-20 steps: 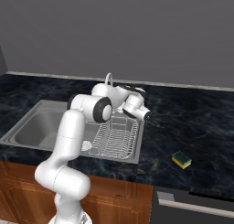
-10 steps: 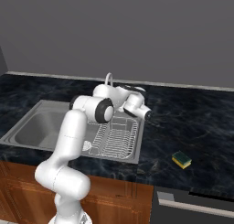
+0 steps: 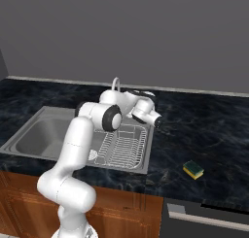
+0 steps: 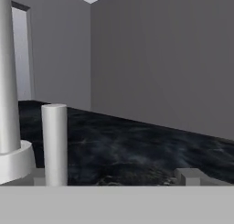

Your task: Soak the sponge with water for a few seconds and then drop it inside the sink.

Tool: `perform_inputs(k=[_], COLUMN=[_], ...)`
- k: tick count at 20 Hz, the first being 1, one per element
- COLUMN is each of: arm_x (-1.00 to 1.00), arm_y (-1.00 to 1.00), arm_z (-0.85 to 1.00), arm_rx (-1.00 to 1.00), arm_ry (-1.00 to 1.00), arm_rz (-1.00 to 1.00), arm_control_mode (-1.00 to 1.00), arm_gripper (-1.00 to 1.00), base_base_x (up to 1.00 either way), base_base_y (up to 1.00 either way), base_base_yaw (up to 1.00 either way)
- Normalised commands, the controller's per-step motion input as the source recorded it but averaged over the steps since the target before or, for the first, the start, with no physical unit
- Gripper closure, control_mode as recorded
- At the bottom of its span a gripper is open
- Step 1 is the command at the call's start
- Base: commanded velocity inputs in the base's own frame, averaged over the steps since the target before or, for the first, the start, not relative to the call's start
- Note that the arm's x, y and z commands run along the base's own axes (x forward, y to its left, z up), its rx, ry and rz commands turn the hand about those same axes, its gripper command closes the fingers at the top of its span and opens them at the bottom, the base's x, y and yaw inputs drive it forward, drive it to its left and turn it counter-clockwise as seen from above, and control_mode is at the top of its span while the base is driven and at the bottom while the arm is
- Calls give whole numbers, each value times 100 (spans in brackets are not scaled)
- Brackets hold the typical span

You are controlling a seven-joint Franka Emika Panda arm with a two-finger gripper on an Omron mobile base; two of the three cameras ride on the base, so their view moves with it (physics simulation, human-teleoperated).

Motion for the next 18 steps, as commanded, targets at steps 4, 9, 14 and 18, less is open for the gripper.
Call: perform_inputs(k=[4, 9, 14, 18], arm_x=[5, 8, 11, 15], arm_y=[-4, 0, 0, -1], arm_z=[-4, -6, -1, -2], arm_rx=[0, 0, 0, 0], arm_ry=[0, 0, 0, 0], arm_rz=[-10, -12, -12, -11], arm_control_mode=[-100, -100, -100, -100], arm_gripper=[-100, -100, -100, -100], base_base_x=[0, 0, 0, 0], base_base_y=[0, 0, 0, 0], base_base_yaw=[0, 0, 0, 0])
